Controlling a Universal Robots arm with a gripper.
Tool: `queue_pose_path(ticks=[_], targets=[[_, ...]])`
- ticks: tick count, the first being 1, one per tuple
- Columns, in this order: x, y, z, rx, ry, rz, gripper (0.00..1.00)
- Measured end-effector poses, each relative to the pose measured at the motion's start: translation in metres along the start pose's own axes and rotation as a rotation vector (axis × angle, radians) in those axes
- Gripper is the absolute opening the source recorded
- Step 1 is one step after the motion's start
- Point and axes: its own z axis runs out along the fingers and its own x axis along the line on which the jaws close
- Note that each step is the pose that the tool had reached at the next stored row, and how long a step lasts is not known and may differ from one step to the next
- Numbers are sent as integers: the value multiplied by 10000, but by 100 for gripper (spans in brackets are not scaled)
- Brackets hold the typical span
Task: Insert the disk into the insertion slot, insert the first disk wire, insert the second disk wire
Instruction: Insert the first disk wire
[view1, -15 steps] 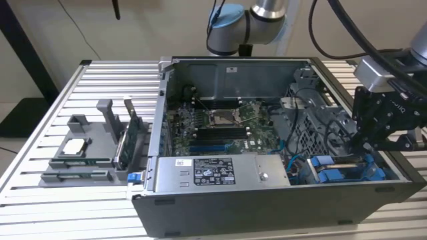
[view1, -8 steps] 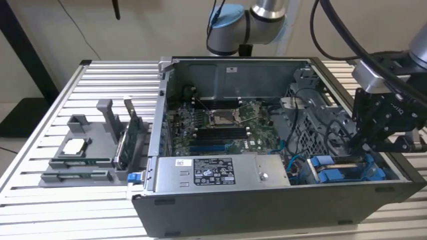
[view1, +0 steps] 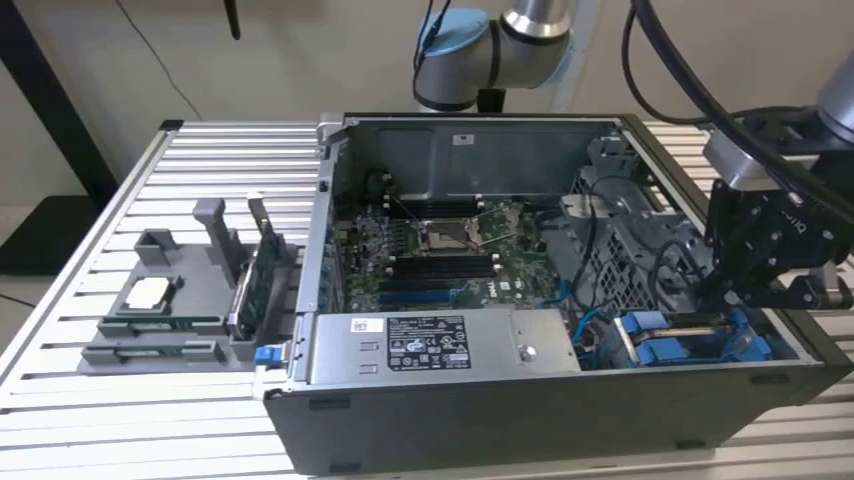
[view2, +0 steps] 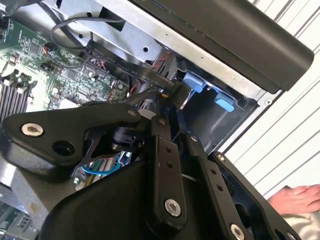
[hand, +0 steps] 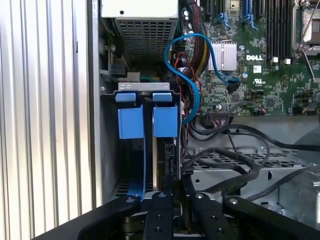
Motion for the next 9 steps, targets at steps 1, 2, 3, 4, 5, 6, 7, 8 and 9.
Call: queue_pose_path(ticks=[1, 2, 3, 4, 5, 6, 7, 8, 9], targets=[[0, 0, 3, 1, 1, 13, 19], [1, 0, 8, 2, 1, 24, 19], [2, 0, 12, 2, 0, 35, 19], [2, -1, 16, 2, 0, 45, 19], [2, -1, 20, 3, 2, 57, 19], [3, -1, 25, 4, 2, 68, 19], [3, -1, 29, 5, 4, 75, 19], [3, -1, 32, 5, 4, 80, 19], [4, -1, 36, 5, 5, 86, 19]])
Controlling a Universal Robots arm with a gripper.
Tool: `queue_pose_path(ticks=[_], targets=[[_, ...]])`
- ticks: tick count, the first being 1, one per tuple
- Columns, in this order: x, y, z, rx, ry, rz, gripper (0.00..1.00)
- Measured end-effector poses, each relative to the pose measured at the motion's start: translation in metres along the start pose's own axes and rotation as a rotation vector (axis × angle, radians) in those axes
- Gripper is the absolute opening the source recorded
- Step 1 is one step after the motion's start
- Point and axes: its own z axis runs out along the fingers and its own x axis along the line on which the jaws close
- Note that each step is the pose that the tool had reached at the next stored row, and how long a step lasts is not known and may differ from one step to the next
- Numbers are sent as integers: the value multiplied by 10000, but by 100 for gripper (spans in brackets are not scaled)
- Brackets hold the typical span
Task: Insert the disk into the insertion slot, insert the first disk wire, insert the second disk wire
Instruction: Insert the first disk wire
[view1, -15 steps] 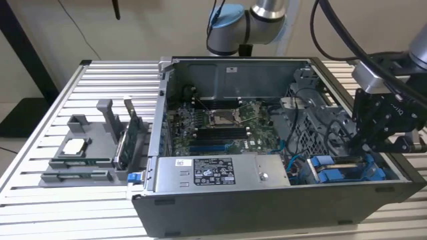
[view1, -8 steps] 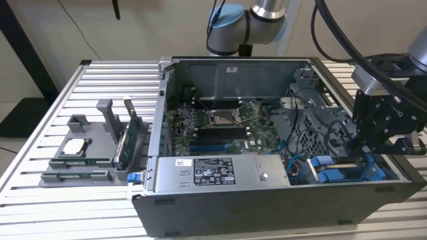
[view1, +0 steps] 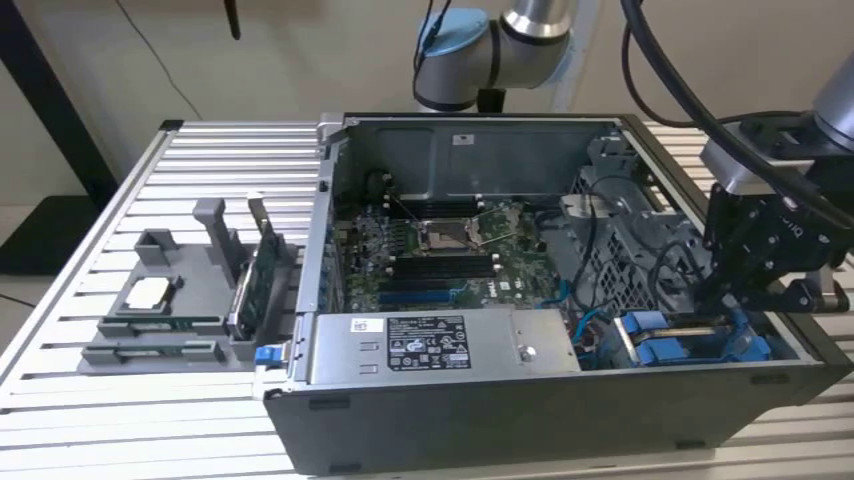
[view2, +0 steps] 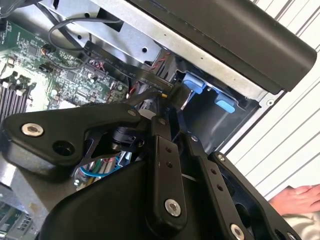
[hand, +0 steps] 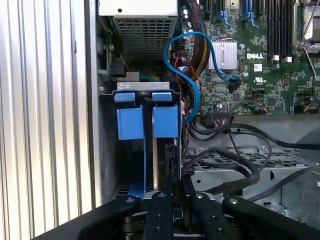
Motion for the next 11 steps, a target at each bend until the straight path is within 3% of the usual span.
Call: queue_pose_path(ticks=[11], targets=[[4, -3, 70, 6, 9, 74, 19]])
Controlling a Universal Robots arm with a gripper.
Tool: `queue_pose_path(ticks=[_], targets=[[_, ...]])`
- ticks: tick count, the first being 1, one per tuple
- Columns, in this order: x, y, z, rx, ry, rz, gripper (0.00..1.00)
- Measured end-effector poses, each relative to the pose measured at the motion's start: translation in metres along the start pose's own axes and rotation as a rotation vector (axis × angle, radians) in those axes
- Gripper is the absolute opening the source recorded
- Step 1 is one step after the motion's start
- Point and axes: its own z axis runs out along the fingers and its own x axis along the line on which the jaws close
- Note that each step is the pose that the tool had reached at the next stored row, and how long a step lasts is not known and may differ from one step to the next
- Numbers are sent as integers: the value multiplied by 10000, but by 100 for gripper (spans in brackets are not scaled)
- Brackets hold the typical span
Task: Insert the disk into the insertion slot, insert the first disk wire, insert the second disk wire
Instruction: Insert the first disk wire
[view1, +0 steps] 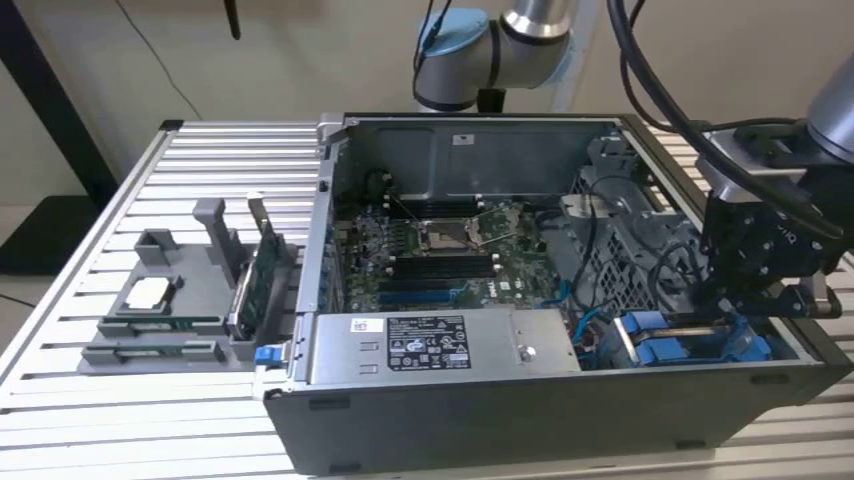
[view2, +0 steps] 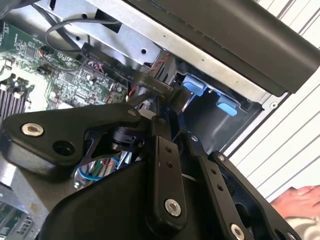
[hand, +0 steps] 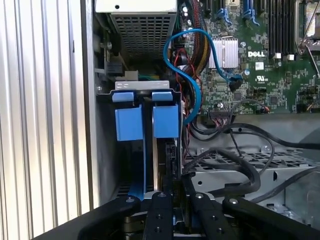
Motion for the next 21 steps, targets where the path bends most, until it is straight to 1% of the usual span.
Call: queue_pose_path(ticks=[3, 4, 5, 6, 7, 8, 13, 19, 21], targets=[[1, 0, 10, 0, 1, 9, 19], [1, 0, 18, -5, -18, 10, 19], [1, 0, 15, -3, -14, 10, 20], [1, 0, 9, -2, -15, 10, 26], [0, 1, -5, -2, -10, 10, 26], [-1, 1, -21, -2, -13, 10, 33], [-8, 5, -145, -1, -8, 10, 33], [-13, 7, -242, -2, -6, 9, 33], [-14, 7, -263, -1, -4, 10, 33]])
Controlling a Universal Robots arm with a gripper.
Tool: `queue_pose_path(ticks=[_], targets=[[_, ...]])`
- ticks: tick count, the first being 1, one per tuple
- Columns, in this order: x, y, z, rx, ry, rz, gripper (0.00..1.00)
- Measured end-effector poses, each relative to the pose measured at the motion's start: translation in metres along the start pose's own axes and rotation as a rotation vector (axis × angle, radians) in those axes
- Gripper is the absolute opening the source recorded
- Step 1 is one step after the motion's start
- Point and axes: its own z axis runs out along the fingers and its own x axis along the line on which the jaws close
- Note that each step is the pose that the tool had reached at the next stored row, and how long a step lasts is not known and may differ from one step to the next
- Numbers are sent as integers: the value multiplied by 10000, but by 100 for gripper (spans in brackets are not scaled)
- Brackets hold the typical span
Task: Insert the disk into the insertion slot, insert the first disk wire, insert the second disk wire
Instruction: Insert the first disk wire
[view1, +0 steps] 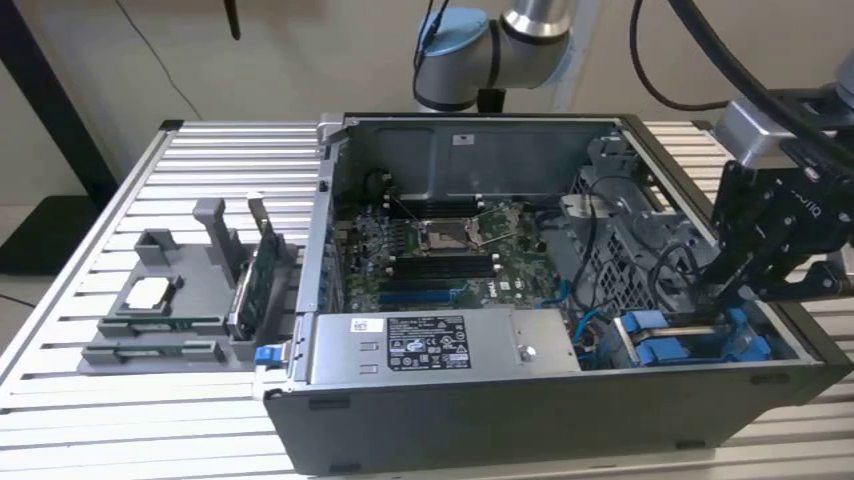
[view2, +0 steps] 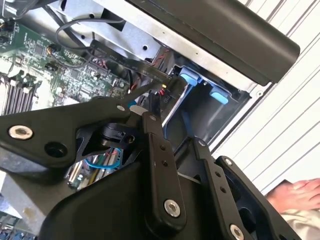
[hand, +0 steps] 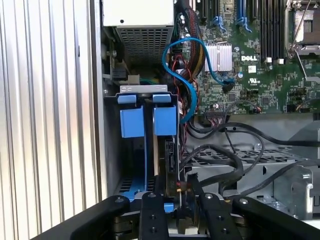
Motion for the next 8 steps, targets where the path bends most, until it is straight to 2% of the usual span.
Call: queue_pose_path(ticks=[8], targets=[[-4, 2, -69, 2, 36, 1, 33]])
